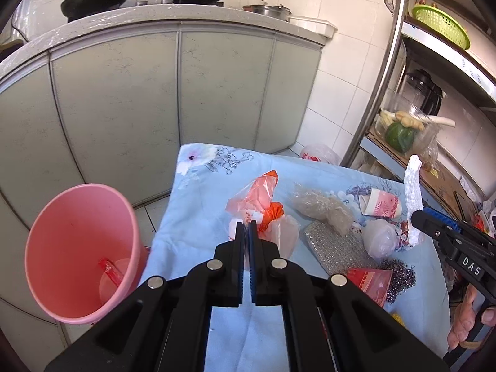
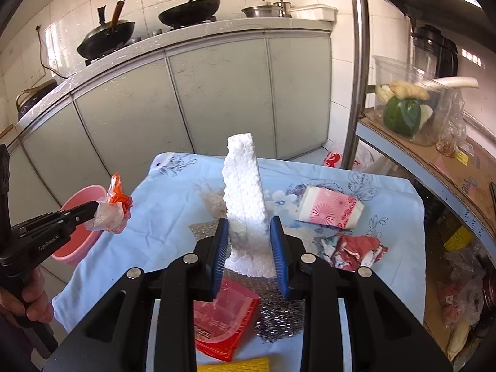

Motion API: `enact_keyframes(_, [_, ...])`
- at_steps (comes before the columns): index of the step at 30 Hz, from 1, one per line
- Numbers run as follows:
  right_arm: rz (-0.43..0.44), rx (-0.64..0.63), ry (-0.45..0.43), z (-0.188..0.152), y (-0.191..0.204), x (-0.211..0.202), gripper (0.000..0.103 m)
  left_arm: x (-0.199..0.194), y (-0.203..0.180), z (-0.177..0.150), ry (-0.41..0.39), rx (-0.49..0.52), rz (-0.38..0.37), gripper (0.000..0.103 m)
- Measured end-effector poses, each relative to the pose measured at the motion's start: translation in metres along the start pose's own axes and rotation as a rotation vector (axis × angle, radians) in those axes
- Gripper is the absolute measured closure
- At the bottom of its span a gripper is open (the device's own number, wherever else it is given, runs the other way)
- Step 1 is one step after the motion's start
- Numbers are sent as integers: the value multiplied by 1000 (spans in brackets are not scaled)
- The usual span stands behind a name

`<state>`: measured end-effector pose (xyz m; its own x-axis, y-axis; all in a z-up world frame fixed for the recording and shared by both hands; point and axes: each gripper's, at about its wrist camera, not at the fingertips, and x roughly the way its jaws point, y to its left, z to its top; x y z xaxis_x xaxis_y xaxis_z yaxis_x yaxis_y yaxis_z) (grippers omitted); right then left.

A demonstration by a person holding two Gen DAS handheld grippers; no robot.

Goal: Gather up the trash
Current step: 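Close the right tool on the white styrofoam strip, then drop the bag from the left tool into the bin while the right carries styrofoam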

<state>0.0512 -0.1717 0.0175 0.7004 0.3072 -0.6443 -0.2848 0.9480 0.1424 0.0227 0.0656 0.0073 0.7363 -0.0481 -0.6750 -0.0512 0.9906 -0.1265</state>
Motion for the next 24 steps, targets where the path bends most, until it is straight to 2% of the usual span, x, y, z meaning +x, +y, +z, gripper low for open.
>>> enact_keyframes(13, [100,-126,9,12,70,14,75,-32,39,-3,-61,-82,107,101])
enact_keyframes(24, [217,-225,42,24,145,36,75,-50,83,-10,-93,-156,201,101])
